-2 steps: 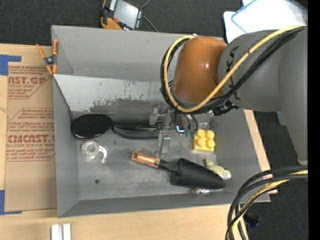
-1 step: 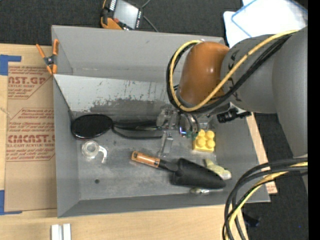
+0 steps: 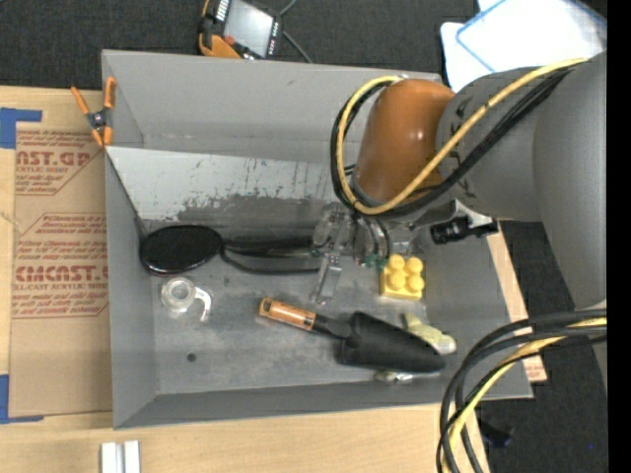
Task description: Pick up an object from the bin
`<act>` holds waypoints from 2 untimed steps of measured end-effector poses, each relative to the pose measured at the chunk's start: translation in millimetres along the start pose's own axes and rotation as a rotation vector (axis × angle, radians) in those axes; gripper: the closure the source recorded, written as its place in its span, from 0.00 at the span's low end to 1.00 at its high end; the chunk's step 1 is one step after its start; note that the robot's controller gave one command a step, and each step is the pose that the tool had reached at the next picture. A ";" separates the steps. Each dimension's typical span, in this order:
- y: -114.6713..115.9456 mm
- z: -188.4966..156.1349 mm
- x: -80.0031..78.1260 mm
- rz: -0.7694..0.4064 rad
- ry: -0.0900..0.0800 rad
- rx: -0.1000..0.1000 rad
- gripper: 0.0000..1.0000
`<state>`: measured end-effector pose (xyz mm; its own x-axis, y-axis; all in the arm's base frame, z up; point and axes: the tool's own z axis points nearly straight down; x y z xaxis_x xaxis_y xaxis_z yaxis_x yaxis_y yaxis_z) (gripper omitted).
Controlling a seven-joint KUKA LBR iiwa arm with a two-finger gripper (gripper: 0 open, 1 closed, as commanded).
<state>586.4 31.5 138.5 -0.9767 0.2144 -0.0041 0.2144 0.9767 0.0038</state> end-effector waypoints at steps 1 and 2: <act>-2.6 -35.8 8.1 -0.064 0.001 0.001 0.00; -9.3 -19.1 2.1 -0.020 0.002 0.000 0.00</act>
Offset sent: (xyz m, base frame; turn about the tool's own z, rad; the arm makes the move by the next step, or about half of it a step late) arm -0.0039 -0.0115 0.0168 -0.0126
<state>582.3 22.8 157.6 -0.9808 0.1950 -0.0026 0.1950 0.9808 0.0038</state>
